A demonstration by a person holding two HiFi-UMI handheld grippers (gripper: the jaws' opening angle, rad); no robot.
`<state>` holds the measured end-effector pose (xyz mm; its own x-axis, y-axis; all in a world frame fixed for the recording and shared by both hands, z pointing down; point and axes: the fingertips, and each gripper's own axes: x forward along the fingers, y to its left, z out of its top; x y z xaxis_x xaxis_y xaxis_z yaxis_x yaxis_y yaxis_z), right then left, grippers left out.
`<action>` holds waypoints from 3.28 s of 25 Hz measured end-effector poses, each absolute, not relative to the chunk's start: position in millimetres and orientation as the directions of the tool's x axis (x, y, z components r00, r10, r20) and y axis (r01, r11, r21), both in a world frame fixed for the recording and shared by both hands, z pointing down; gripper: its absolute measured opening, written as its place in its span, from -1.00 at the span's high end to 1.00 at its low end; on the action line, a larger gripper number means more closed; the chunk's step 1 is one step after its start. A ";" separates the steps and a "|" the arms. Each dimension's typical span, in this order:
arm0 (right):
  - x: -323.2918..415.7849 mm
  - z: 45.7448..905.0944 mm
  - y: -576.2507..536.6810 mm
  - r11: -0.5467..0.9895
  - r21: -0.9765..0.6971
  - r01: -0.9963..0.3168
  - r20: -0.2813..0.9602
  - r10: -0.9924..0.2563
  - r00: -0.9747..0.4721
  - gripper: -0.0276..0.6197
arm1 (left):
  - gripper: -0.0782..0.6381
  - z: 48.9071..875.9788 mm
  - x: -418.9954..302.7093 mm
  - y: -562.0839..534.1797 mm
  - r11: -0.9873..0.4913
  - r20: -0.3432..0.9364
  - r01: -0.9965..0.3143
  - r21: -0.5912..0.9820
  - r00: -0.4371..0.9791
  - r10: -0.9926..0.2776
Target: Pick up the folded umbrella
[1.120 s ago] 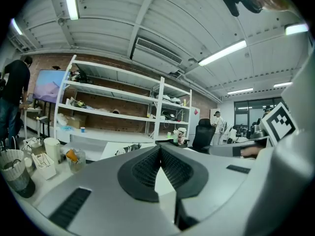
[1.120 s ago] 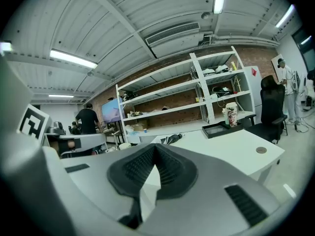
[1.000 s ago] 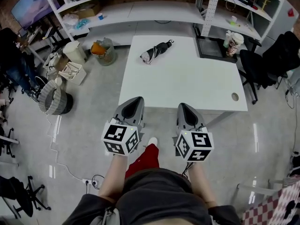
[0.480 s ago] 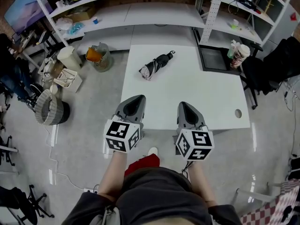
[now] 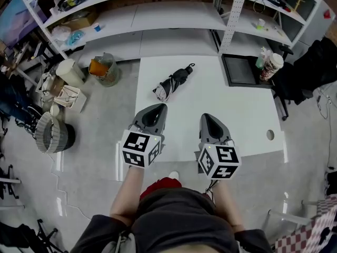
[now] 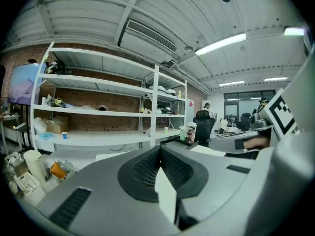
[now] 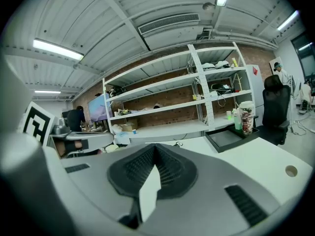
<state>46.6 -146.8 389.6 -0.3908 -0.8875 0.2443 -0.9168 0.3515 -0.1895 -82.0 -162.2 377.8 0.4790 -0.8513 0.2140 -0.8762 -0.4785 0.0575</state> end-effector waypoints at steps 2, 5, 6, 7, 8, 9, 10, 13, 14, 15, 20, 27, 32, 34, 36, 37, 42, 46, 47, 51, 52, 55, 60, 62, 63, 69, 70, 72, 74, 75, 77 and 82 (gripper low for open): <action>41.1 390.0 -155.3 0.350 -0.187 -0.918 0.244 -0.889 -0.389 0.86 | 0.74 379.1 -82.6 -172.5 -0.491 0.216 -0.869 0.055 0.491 -0.844; 33.3 390.2 -164.8 0.346 -0.184 -0.920 0.246 -0.890 -0.384 0.86 | 0.74 380.7 -85.6 -185.7 -0.506 0.220 -0.861 0.055 0.505 -0.835; 31.4 390.4 -167.4 0.344 -0.183 -0.921 0.247 -0.891 -0.382 0.86 | 0.74 381.4 -86.6 -189.7 -0.510 0.222 -0.858 0.055 0.509 -0.832; 29.9 390.7 -169.8 0.343 -0.181 -0.922 0.249 -0.891 -0.380 0.86 | 0.74 382.4 -87.4 -193.5 -0.515 0.225 -0.856 0.055 0.513 -0.828; 28.9 391.3 -171.9 0.340 -0.179 -0.923 0.251 -0.892 -0.377 0.86 | 0.74 383.9 -87.8 -197.1 -0.520 0.230 -0.852 0.054 0.518 -0.824; 28.4 392.2 -173.6 0.336 -0.177 -0.925 0.253 -0.893 -0.373 0.86 | 0.74 385.7 -87.9 -200.3 -0.527 0.236 -0.848 0.052 0.523 -0.819; 28.0 393.2 -174.8 0.332 -0.176 -0.927 0.256 -0.894 -0.369 0.86 | 0.74 387.5 -87.8 -202.8 -0.534 0.242 -0.844 0.050 0.529 -0.813; 27.0 394.9 -175.6 0.318 -0.174 -0.932 0.262 -0.897 -0.355 0.86 | 0.74 390.3 -87.6 -207.8 -0.555 0.249 -0.831 0.042 0.546 -0.800; 26.6 394.9 -175.7 0.316 -0.172 -0.933 0.263 -0.898 -0.352 0.86 | 0.74 390.4 -87.6 -209.5 -0.558 0.250 -0.829 0.039 0.549 -0.798; 26.3 395.0 -175.9 0.314 -0.169 -0.934 0.264 -0.899 -0.350 0.86 | 0.74 390.6 -87.4 -211.1 -0.561 0.251 -0.827 0.037 0.551 -0.796; 26.3 396.0 -176.4 0.305 -0.166 -0.938 0.273 -0.900 -0.341 0.86 | 0.74 394.7 -85.2 -218.2 -0.567 0.276 -0.823 0.026 0.551 -0.788; 28.4 397.1 -181.9 0.298 -0.164 -0.940 0.281 -0.900 -0.334 0.86 | 0.73 406.1 -80.0 -227.6 -0.589 0.327 -0.808 0.023 0.563 -0.759; 28.8 398.8 -189.9 0.306 -0.167 -0.937 0.286 -0.895 -0.343 0.86 | 0.73 412.3 -78.2 -237.6 -0.586 0.351 -0.810 0.015 0.553 -0.756; 28.8 401.2 -195.1 0.309 -0.169 -0.936 0.289 -0.892 -0.347 0.86 | 0.70 414.2 -77.0 -244.2 -0.585 0.359 -0.811 0.010 0.549 -0.755; 28.1 405.0 -199.4 0.314 -0.173 -0.934 0.296 -0.887 -0.353 0.86 | 0.66 416.2 -75.6 -250.6 -0.585 0.367 -0.811 0.005 0.546 -0.754; 27.9 406.9 -201.5 0.316 -0.174 -0.932 0.300 -0.885 -0.356 0.86 | 0.64 417.3 -74.3 -254.1 -0.585 0.370 -0.811 0.004 0.545 -0.752; 31.7 412.5 -214.5 0.323 -0.179 -0.930 0.307 -0.879 -0.364 0.86 | 0.53 425.1 -67.1 -274.2 -0.593 0.405 -0.805 -0.008 0.539 -0.738; 37.5 415.8 -226.9 0.321 -0.179 -0.930 0.315 -0.877 -0.363 0.86 | 0.43 434.3 -64.3 -292.3 -0.592 0.438 -0.806 -0.015 0.527 -0.728; 38.9 417.1 -230.0 0.320 -0.180 -0.930 0.319 -0.876 -0.362 0.86 | 0.41 437.4 -63.5 -296.5 -0.593 0.449 -0.805 -0.015 0.525 -0.723; 44.4 422.2 -242.2 0.318 -0.186 -0.930 0.333 -0.870 -0.364 0.86 | 0.25 452.4 -58.3 -311.1 -0.605 0.500 -0.796 -0.022 0.515 -0.696; 45.8 423.3 -245.4 0.318 -0.187 -0.929 0.335 -0.869 -0.365 0.86 | 0.23 456.3 -56.5 -314.5 -0.608 0.510 -0.794 -0.021 0.514 -0.689; 48.7 427.2 -255.1 0.321 -0.193 -0.927 0.342 -0.863 -0.370 0.86 | 0.16 470.4 -52.2 -324.8 -0.613 0.541 -0.790 -0.015 0.509 -0.669; 46.8 437.4 -269.6 0.331 -0.202 -0.922 0.360 -0.851 -0.384 0.86 | 0.06 497.0 -55.3 -340.6 -0.619 0.608 -0.784 -0.043 0.471 -0.639; 45.6 441.3 -275.5 0.334 -0.203 -0.920 0.368 -0.845 -0.388 0.86 | 0.04 504.7 -57.4 -347.4 -0.621 0.625 -0.782 -0.056 0.458 -0.632; 44.8 443.3 -278.4 0.336 -0.203 -0.920 0.373 -0.842 -0.390 0.86 | 0.04 508.2 -58.3 -350.9 -0.622 0.632 -0.781 -0.060 0.452 -0.629; 42.6 454.1 -296.2 0.346 -0.204 -0.916 0.397 -0.826 -0.401 0.86 | 0.02 526.6 -59.4 -372.6 -0.626 0.671 -0.777 -0.065 0.430 -0.604; 42.9 456.0 -299.0 0.346 -0.206 -0.915 0.400 -0.824 -0.401 0.86 | 0.02 529.7 -58.6 -375.8 -0.628 0.676 -0.775 -0.064 0.429 -0.599; 43.6 460.3 -304.1 0.343 -0.211 -0.915 0.406 -0.821 -0.402 0.86 | 0.01 536.1 -56.9 -381.5 -0.634 0.691 -0.770 -0.067 0.423 -0.587; 45.1 464.7 -308.4 0.341 -0.217 -0.915 0.413 -0.817 -0.402 0.86 | -0.01 543.7 -54.6 -386.4 -0.641 0.707 -0.764 -0.071 0.415 -0.573; 46.0 466.9 -310.2 0.339 -0.219 -0.915 0.416 -0.816 -0.402 0.86 | -0.02 547.8 -53.4 -388.6 -0.645 0.715 -0.761 -0.074 0.411 -0.566; 47.4 470.9 -313.1 0.337 -0.223 -0.915 0.424 -0.812 -0.402 0.86 | -0.04 555.2 -52.1 -392.1 -0.651 0.732 -0.756 -0.074 0.402 -0.550; 47.0 478.2 -319.9 0.334 -0.235 -0.913 0.441 -0.800 -0.407 0.86 | -0.07 570.1 -52.5 -399.5 -0.660 0.765 -0.748 -0.070 0.385 -0.517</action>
